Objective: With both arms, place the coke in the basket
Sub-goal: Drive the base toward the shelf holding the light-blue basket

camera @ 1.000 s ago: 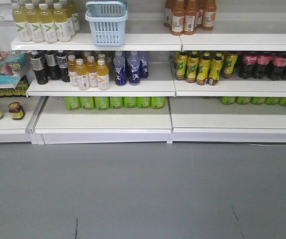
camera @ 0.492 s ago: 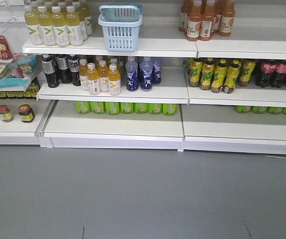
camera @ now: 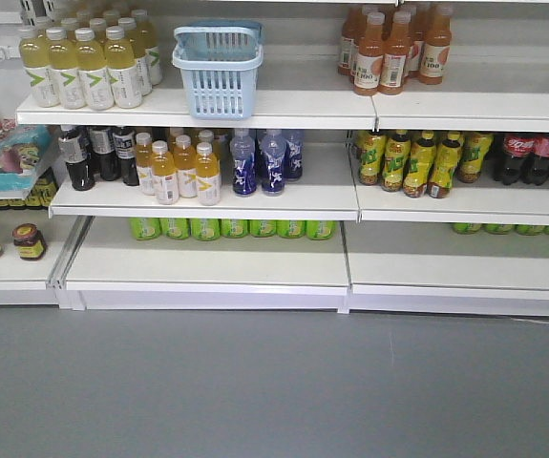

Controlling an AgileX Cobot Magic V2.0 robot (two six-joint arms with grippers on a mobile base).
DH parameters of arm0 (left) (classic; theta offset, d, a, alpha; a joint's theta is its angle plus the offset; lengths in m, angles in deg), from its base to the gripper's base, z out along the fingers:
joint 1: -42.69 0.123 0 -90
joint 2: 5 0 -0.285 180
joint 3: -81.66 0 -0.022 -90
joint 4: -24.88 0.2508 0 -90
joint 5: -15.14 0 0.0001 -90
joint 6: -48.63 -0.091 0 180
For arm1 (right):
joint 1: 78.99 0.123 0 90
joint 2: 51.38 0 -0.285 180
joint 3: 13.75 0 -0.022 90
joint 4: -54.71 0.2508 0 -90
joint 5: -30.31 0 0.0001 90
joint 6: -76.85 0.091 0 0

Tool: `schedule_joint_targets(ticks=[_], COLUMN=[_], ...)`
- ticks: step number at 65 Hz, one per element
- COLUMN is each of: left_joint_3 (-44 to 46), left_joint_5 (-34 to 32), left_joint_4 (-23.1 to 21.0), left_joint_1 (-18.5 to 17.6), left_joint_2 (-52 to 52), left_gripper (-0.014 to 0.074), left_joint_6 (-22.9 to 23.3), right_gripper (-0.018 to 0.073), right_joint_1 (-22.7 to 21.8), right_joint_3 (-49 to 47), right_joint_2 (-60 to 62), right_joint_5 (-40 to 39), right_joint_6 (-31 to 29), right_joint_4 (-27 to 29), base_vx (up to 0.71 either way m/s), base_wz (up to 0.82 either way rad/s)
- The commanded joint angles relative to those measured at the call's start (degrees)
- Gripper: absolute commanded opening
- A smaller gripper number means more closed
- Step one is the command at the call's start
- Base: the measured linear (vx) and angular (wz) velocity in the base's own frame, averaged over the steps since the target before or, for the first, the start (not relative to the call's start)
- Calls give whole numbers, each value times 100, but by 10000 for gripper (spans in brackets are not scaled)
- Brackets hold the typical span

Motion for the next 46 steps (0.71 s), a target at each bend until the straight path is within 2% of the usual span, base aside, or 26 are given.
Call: schedule_joint_targets(ticks=[1, 46], left_joint_3=[198, 198], left_joint_5=[-368, -368], left_joint_4=[0, 0], left_joint_1=[3, 3], left_joint_2=[-114, -114], left_gripper=[-6, -6], left_joint_6=[9, 9], right_gripper=[-4, -4], right_joint_1=[-38, -38], right_joint_3=[36, 36], right_joint_2=[73, 73], right_joint_5=[-386, -386], right_joint_6=[-37, -37], right_joint_4=[-69, -69], base_vx=[23, 22], base_wz=[-5, 2])
